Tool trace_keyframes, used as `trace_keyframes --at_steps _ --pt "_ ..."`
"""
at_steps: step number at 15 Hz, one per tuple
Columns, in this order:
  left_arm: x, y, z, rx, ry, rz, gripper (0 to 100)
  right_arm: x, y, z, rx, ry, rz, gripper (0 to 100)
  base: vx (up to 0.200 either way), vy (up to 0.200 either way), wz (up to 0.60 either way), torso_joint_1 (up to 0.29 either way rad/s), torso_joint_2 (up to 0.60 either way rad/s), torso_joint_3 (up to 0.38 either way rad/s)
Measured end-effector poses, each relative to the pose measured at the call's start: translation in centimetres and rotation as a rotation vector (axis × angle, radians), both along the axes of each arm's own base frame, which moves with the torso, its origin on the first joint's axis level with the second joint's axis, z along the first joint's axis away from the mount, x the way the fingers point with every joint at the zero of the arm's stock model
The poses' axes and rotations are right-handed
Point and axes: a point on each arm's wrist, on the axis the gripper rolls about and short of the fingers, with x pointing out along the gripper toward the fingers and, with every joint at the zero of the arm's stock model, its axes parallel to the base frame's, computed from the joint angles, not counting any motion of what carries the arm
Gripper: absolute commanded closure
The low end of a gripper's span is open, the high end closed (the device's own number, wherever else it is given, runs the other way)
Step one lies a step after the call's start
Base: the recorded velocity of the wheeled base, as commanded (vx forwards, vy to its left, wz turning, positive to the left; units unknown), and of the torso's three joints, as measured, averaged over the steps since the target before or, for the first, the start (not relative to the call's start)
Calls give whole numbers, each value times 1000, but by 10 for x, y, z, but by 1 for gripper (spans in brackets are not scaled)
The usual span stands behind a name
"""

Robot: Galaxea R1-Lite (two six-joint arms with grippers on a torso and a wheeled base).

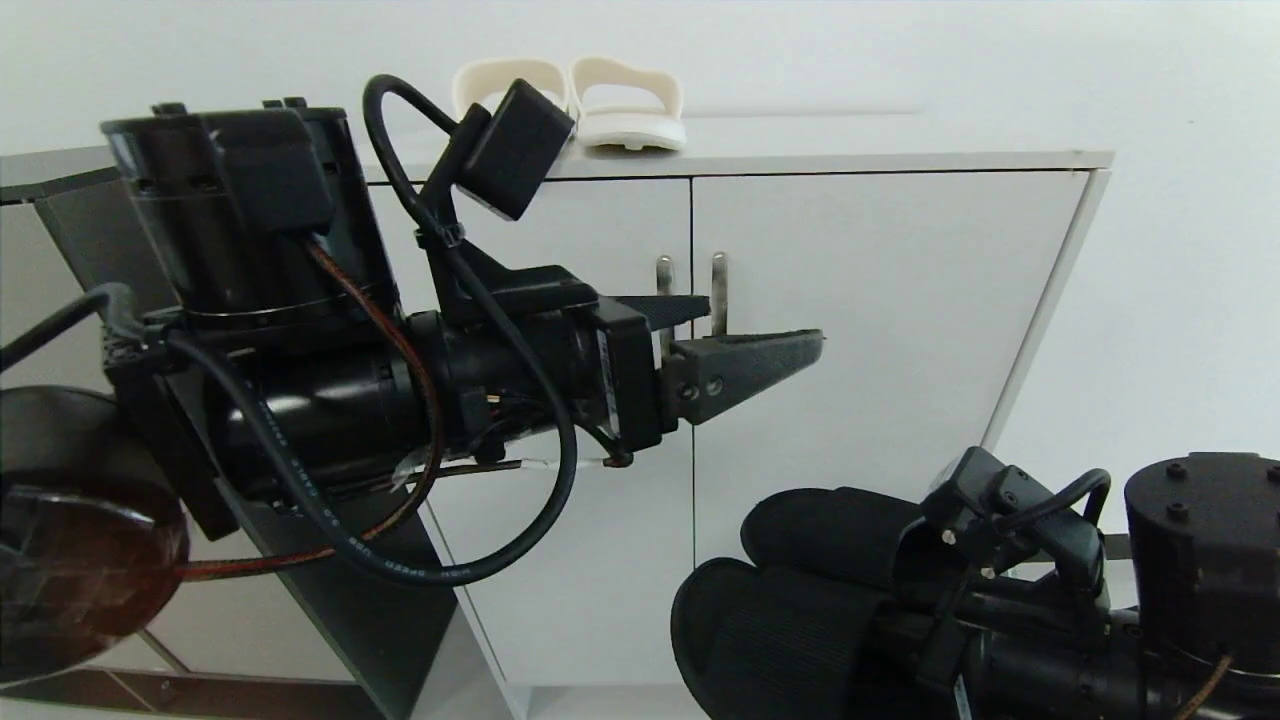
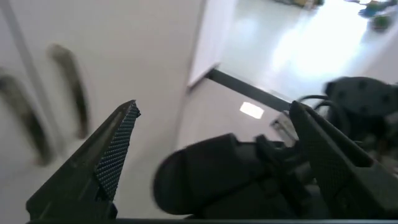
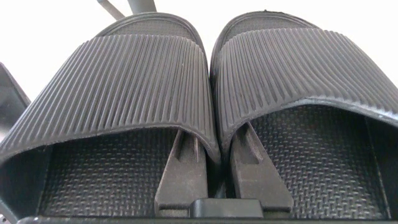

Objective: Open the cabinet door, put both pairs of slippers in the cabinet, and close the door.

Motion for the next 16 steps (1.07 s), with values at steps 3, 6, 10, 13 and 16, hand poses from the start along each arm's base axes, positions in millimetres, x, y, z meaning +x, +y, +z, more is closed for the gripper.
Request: trace_keyframes --at_steps 3,6,10,13,16 --pt "11 5 6 -28 100 -115 0 1 0 0 -1 2 -1 100 0 0 0 0 0 0" --pt "24 0 17 -60 127 -99 0 1 1 -1 -2 4 -2 100 0 0 0 0 0 0" --pt "43 -10 12 -43 129 -29 0 1 1 -1 -4 6 -1 100 0 0 0 0 0 0" --pt "51 -8 7 -30 143 -10 0 1 1 -2 -5 7 -2 100 0 0 0 0 0 0" --pt "61 -5 1 -18 150 16 0 1 1 -2 -6 6 -1 100 0 0 0 0 0 0"
